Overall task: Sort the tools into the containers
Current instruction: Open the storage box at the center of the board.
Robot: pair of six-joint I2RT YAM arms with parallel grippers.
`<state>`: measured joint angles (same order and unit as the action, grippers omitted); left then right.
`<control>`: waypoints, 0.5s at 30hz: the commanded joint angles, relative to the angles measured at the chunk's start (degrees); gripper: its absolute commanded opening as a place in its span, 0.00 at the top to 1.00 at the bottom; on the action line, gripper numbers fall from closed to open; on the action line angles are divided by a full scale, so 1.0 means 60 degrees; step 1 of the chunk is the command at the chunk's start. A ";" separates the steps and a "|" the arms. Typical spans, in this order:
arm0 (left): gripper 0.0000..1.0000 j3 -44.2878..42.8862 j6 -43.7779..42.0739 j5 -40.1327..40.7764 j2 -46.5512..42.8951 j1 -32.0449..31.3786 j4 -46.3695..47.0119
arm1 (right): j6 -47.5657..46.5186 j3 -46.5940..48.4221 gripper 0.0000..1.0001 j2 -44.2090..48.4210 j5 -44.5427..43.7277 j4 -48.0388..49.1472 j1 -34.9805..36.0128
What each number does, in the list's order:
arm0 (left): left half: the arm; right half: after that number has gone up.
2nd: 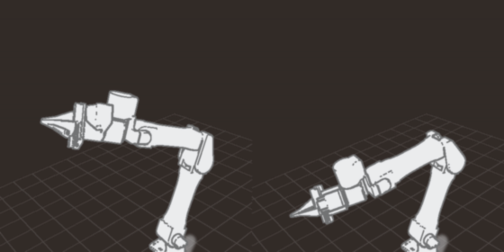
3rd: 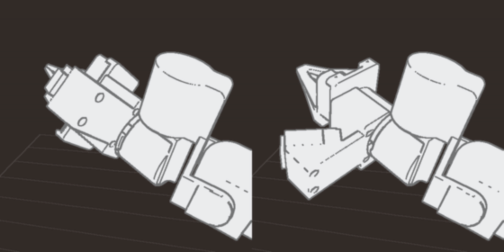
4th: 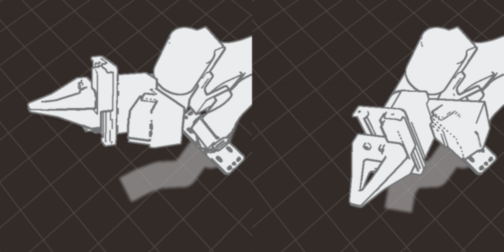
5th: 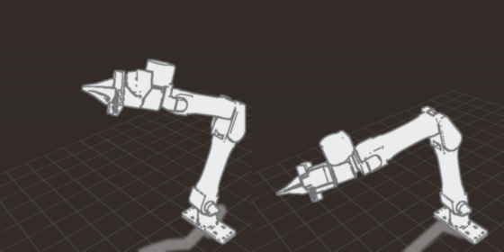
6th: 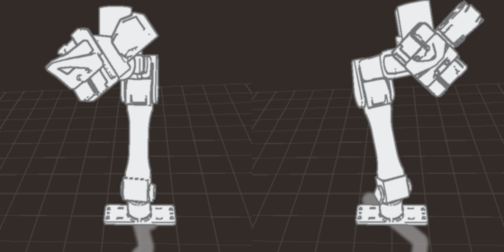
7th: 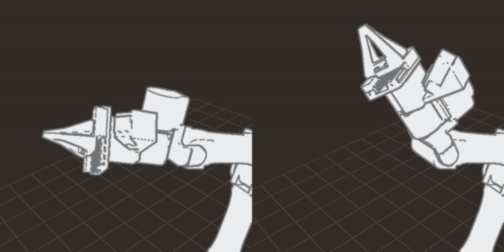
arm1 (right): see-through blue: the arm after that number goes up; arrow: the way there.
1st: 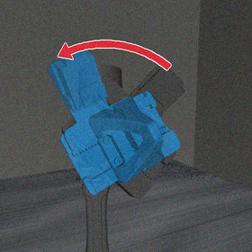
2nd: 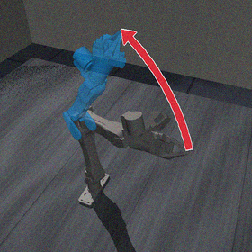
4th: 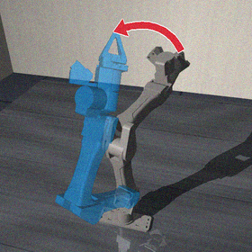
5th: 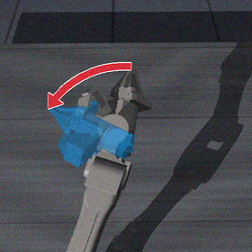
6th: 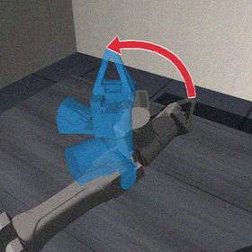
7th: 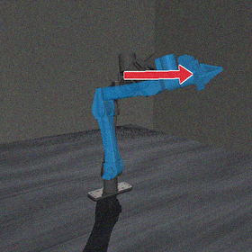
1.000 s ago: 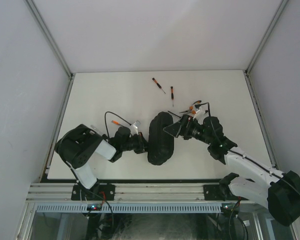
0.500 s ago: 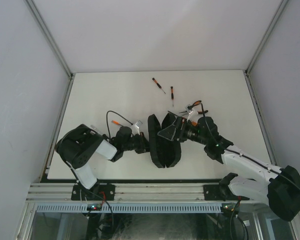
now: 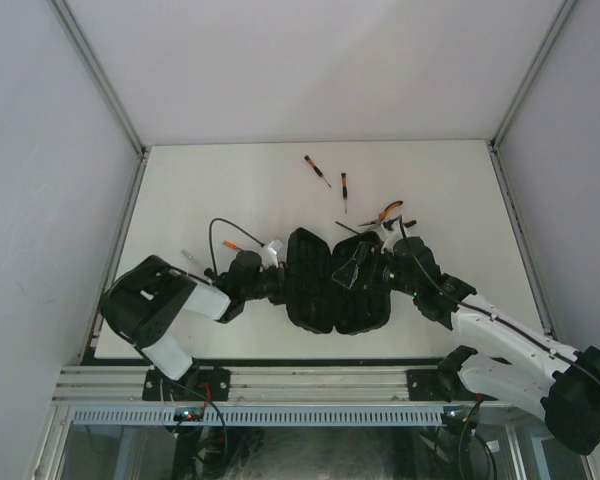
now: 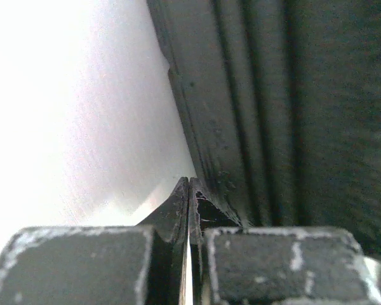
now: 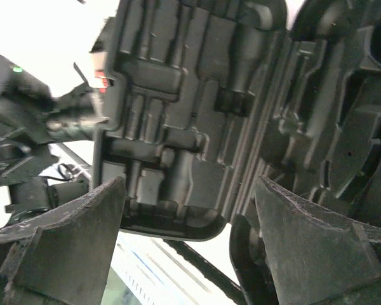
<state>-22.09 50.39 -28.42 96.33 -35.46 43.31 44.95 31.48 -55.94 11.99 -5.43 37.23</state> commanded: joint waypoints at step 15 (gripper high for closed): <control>0.99 -0.0811 -0.2541 0.2476 -0.3870 0.0695 -0.5440 | -0.0979 -0.0067 0.19 -0.0099 -0.1683 -0.1516 0.0035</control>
<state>-22.48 39.97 -19.03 77.54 -31.68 19.00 40.66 31.44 -55.77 4.08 -15.09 37.23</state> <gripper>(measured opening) 0.003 0.814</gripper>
